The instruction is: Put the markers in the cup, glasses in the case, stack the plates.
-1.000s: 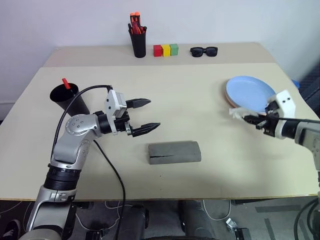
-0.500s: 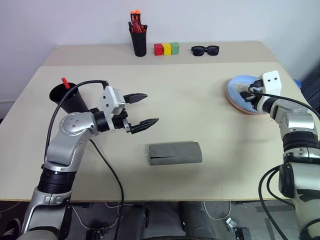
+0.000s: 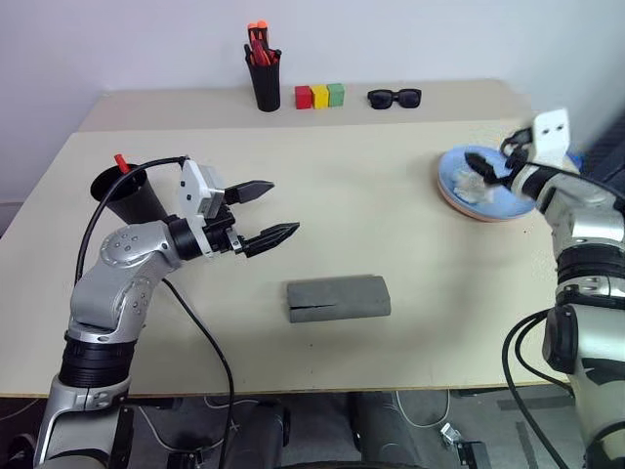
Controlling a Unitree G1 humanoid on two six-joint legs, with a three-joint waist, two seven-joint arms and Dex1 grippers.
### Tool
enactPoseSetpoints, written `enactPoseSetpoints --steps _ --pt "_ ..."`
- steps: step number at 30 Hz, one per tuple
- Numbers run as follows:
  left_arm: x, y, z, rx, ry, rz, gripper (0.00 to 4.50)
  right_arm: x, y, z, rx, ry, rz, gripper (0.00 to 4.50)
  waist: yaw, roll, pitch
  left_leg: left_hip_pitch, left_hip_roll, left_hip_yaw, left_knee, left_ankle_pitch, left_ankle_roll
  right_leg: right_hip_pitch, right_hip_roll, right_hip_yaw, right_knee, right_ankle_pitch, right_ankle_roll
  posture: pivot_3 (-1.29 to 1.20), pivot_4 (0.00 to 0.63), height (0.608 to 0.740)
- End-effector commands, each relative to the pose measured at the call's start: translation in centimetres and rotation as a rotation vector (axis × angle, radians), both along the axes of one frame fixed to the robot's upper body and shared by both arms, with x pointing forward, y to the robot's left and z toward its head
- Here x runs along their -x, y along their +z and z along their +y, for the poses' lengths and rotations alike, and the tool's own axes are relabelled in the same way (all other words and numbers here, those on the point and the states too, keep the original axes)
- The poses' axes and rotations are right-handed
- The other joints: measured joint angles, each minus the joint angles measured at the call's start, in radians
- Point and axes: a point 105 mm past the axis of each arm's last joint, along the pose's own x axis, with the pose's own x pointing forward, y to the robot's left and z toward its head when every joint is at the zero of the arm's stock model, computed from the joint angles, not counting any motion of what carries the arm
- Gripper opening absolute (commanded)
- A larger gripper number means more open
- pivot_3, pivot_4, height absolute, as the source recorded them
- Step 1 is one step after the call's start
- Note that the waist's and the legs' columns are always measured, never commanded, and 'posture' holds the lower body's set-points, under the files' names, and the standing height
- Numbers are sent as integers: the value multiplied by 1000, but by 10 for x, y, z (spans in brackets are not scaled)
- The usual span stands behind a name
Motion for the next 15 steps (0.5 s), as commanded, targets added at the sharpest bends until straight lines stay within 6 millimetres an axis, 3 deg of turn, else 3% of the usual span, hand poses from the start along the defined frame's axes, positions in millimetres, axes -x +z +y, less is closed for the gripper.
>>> enactPoseSetpoints --steps 1,5,8,11,15 --pt "4 16 13 0 36 -63 4500 32 32 50 -62 340 -144 4471 -6 0 0 0 1 0 0 0 0 0 0 0 0 0 0 0 150 740" --pt "-1 15 30 -24 98 -81 4500 63 4 88 110 520 -116 4471 -4 0 0 1 1 -1 0 0 0 1 1 -1 0 0 0 0 150 740" --pt "-6 12 38 -44 118 -94 4500 91 -6 102 164 665 -99 4471 1 0 0 1 0 -1 1 0 0 1 0 -1 0 0 0 0 150 740" --pt "-10 11 48 -53 132 -111 4500 112 -13 112 212 760 -76 4471 3 0 0 1 0 -1 1 0 0 1 0 -1 0 0 0 0 150 740" --pt "-8 8 50 -50 144 -116 4500 114 -17 108 249 768 -30 4471 -1 0 0 1 0 -1 1 0 0 2 0 -1 0 0 0 0 150 740"
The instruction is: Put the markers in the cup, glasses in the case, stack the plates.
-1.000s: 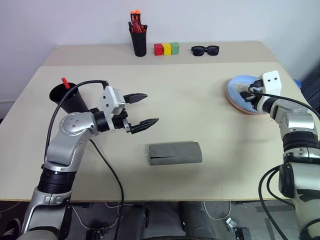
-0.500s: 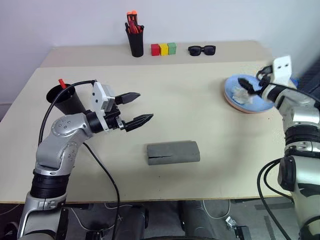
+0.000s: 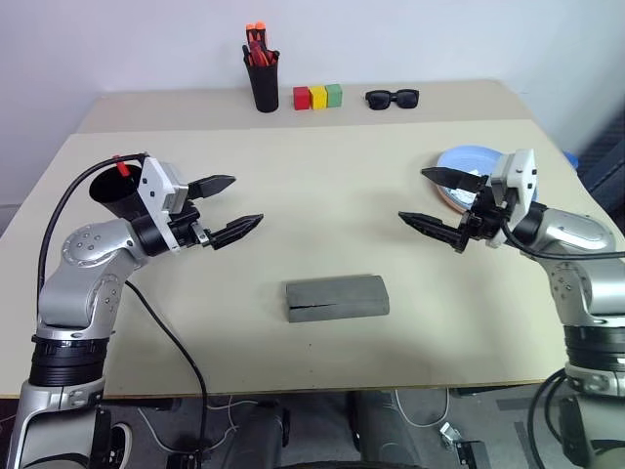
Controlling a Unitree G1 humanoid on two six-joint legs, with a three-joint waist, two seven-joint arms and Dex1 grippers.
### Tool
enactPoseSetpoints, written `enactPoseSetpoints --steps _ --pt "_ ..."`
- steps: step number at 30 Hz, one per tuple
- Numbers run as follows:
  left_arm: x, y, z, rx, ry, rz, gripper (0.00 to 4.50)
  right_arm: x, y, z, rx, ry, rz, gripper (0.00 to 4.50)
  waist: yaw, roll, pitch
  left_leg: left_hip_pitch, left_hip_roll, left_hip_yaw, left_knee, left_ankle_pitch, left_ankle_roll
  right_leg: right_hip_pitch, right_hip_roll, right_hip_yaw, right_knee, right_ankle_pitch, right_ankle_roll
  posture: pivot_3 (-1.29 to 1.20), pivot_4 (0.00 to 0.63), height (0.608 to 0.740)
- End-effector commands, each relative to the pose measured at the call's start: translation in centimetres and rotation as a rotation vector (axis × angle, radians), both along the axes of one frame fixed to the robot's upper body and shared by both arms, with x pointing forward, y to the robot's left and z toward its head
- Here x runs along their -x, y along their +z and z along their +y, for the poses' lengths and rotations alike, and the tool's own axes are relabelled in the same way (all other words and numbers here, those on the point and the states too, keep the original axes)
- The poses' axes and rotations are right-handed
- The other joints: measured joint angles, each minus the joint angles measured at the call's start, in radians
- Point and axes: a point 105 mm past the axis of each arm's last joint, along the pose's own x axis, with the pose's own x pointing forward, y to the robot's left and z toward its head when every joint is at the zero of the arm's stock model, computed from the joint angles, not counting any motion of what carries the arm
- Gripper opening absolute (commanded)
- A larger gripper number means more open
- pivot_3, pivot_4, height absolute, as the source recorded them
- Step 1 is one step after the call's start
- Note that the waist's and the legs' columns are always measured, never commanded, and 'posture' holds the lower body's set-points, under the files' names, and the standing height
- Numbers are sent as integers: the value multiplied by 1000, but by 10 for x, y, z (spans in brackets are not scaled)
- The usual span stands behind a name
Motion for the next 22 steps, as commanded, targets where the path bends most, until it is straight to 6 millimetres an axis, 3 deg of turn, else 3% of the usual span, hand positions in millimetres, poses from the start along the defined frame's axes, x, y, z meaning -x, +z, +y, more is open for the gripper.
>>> enactPoseSetpoints --steps 1,12,22 --pt "8 7 7 3 11 -57 4500 4 8 2 38 16 -38 4471 -1 0 0 0 0 0 0 0 0 0 0 0 0 0 0 0 150 740" --pt "15 -14 -11 36 -30 -19 4500 7 12 -3 66 1 -26 4471 20 0 0 0 1 0 0 0 0 0 0 0 0 0 0 0 150 740" --pt "1 -17 -20 34 -81 -32 4500 13 12 -12 91 -68 -30 4471 27 0 0 0 0 0 0 0 0 1 0 0 -1 0 0 0 150 740"
